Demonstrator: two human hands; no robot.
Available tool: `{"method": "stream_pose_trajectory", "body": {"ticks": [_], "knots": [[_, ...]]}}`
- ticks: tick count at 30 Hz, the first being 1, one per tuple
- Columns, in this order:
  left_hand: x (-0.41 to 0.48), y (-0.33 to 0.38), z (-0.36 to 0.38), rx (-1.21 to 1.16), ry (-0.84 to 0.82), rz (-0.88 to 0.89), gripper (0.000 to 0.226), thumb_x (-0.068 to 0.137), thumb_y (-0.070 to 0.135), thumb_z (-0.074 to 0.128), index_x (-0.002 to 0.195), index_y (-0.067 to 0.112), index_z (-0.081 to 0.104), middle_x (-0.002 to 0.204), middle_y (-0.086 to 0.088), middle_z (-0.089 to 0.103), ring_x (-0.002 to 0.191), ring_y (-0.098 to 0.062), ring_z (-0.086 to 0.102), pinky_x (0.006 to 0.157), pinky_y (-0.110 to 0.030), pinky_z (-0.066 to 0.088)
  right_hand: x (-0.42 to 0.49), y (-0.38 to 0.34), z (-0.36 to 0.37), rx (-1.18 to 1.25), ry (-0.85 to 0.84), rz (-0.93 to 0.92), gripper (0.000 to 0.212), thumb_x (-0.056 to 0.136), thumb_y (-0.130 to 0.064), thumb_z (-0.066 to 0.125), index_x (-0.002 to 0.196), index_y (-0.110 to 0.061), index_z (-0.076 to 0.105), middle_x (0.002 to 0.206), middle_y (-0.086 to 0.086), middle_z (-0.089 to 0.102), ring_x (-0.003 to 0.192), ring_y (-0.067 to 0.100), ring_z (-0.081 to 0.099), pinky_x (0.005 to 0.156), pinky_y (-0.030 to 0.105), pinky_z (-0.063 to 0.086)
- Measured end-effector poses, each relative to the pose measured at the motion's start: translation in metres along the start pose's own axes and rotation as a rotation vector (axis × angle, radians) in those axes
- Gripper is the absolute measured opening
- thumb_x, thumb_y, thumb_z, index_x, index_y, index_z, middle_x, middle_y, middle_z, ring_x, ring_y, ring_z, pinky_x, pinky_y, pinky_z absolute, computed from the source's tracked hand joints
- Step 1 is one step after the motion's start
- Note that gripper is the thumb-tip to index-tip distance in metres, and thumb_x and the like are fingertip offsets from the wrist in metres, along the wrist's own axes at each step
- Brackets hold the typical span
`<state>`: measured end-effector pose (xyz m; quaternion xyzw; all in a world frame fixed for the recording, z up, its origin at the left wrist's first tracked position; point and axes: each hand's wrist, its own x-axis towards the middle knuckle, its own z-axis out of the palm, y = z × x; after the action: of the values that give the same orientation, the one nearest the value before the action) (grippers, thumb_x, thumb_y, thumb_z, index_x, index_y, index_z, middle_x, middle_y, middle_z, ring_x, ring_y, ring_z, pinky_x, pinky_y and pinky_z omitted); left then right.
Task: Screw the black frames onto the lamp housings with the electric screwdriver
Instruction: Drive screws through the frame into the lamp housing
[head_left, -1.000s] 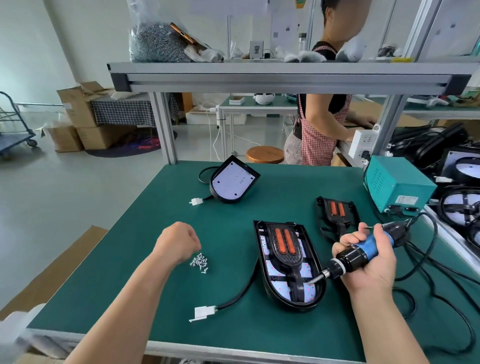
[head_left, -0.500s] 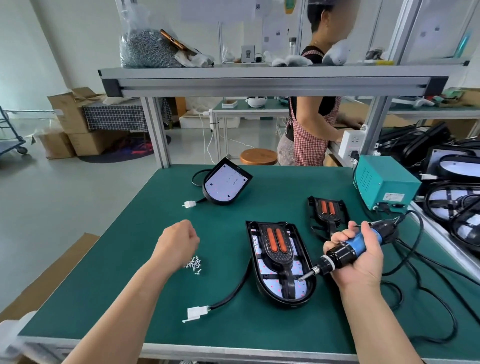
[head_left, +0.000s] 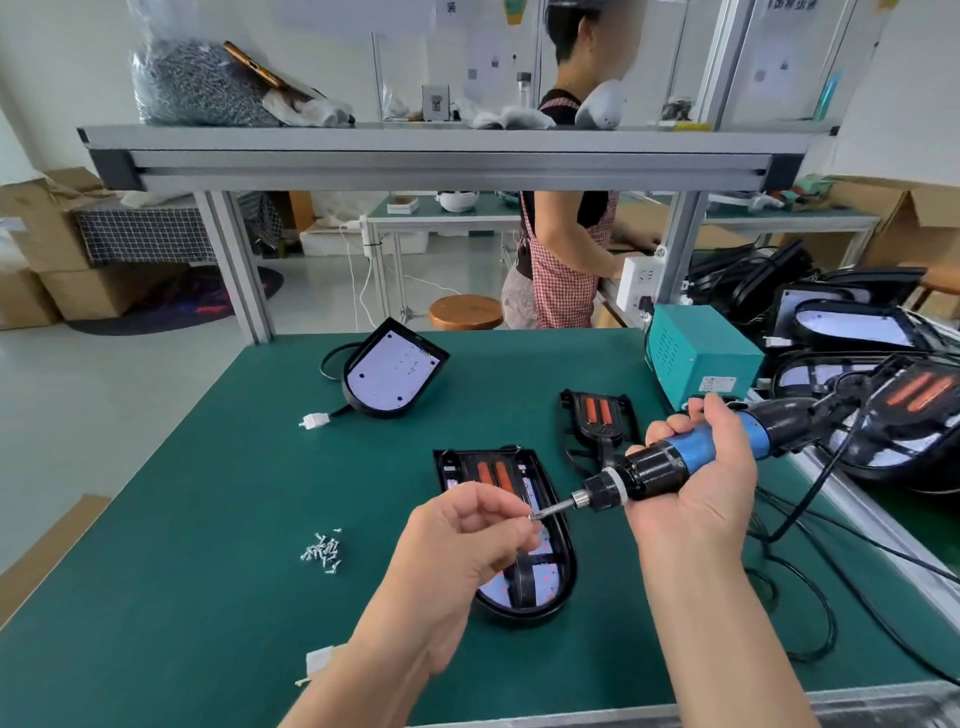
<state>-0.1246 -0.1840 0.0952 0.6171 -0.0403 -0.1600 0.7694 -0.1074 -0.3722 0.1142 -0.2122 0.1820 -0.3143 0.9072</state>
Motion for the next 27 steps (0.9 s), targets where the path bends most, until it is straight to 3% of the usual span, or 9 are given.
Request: {"method": "stream_pose_trajectory", "body": {"ticks": [7,17,27], "knots": [[-0.001,0.0,0.004,-0.085,-0.003,-0.03,0.021,0.083,-0.011,0.069,0.075,0.008,0.072,0.076,-0.017,0.071,0.068,-0.018,0.066,0.065,-0.021,0.052,-0.004,-0.002,0.001,-0.02,0.02,-0.038,0.017,0.087,-0.027,0.073,0.085,-0.024,0.056,0.064,-0.01,0.055,0.057,0.008,0.054,0.055,0.02,0.044],[-0.003,-0.016,0.013,-0.086,0.118,0.029,0.023,0.081,-0.011,0.072,0.071,0.01,0.071,0.074,-0.017,0.072,0.069,-0.02,0.066,0.072,-0.027,0.05,-0.007,0.003,-0.004,-0.03,0.047,-0.052,0.018,0.086,-0.027,0.074,0.091,-0.024,0.057,0.066,-0.01,0.057,0.06,0.009,0.057,0.065,0.022,0.048],[-0.001,-0.017,0.015,-0.124,0.13,0.045,0.017,0.083,-0.009,0.071,0.077,0.006,0.069,0.074,-0.014,0.071,0.071,-0.02,0.068,0.075,-0.03,0.051,-0.006,-0.002,-0.005,-0.028,0.038,-0.06,0.02,0.088,-0.027,0.073,0.095,-0.024,0.055,0.065,-0.011,0.056,0.057,0.007,0.055,0.055,0.018,0.047]]}}
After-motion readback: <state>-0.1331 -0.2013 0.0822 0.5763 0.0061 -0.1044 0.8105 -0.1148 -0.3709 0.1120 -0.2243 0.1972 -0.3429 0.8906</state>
